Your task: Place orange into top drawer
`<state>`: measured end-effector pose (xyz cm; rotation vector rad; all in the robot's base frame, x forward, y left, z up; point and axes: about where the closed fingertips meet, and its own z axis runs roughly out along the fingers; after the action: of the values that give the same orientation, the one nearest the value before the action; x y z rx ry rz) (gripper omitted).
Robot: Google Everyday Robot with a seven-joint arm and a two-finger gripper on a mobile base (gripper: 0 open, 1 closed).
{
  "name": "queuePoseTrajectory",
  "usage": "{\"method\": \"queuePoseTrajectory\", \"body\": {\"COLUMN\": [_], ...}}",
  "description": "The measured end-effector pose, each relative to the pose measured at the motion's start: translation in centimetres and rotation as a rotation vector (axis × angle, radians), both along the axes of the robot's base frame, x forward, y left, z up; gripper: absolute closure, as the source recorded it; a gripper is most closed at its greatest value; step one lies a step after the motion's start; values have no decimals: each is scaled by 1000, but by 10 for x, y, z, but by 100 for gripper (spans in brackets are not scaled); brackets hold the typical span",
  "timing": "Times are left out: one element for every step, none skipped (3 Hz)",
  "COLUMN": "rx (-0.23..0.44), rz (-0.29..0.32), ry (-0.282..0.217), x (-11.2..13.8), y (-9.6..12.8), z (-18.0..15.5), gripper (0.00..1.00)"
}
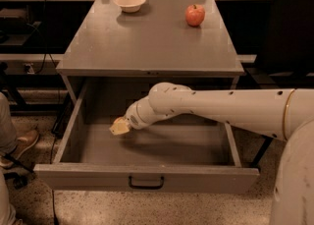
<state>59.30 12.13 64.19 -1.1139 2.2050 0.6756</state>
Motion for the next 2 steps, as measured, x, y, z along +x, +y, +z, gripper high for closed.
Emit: {"method": "queuePoseTrajectory", "body": {"rx": [7, 7], "rz": [-14, -31], "ry": [5, 12], "x": [2, 1], "y": [-3, -9], "z": [-6, -11], "gripper": [36, 12]}}
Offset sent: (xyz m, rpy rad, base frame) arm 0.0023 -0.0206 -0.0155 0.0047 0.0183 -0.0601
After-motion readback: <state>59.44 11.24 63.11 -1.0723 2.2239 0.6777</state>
